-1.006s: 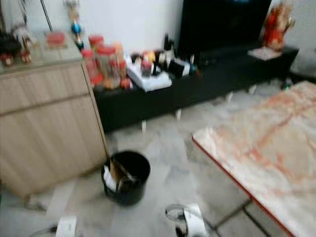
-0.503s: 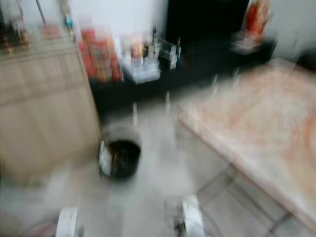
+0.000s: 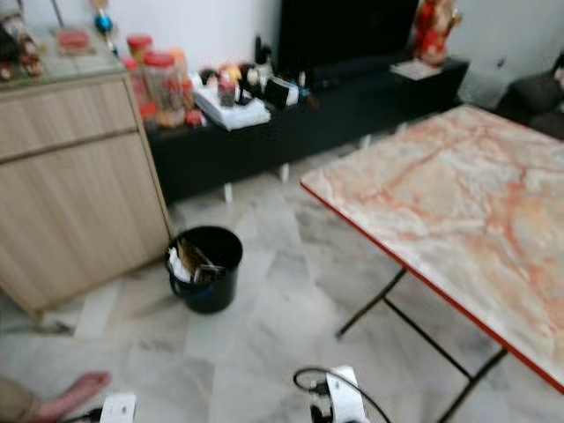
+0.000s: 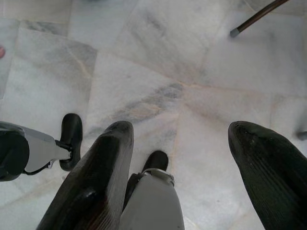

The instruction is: Picking trash to rubbish bin

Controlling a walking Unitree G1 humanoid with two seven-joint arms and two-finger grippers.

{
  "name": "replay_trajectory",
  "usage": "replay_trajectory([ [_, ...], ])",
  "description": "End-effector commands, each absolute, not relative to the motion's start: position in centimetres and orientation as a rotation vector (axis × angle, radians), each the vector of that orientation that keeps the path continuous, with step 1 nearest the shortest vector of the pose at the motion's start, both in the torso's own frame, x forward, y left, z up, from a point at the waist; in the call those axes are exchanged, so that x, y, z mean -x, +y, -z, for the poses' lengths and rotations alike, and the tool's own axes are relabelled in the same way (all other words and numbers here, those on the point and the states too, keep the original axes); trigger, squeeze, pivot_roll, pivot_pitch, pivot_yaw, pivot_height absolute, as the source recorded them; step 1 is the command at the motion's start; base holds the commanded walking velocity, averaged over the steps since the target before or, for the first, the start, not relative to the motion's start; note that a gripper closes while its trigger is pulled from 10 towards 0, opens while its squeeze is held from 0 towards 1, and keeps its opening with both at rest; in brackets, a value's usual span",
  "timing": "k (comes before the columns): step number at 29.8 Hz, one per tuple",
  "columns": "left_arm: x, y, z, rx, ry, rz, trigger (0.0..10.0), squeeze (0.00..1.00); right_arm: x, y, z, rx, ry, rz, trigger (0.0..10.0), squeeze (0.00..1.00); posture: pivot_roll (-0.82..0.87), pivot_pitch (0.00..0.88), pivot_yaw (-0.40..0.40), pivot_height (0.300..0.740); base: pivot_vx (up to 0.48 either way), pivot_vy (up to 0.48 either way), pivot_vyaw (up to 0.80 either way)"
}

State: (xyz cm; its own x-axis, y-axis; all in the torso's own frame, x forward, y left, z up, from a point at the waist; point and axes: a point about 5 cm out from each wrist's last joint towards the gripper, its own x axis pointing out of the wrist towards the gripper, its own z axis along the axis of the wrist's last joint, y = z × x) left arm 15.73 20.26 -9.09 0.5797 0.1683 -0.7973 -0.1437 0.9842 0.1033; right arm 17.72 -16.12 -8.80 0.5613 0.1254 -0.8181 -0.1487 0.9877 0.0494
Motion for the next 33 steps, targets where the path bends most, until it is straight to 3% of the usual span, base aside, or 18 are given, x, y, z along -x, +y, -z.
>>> replay_trajectory([
  [1,-15.71,20.21,9.12,-0.028,0.939,-0.176,10.0,0.0,-18.37,-16.33,8.46,0.029,0.935,-0.144,10.0,0.0,-0.03,0.033,-0.076,0.74,0.0,0.0,0.0],
  [33,-15.85,20.43,9.06,-0.045,0.946,-0.158,10.0,0.0,-18.32,-16.58,8.52,0.05,0.945,-0.113,10.0,0.0,-0.03,0.0,-0.063,0.74,0.0,0.0,-0.73],
])
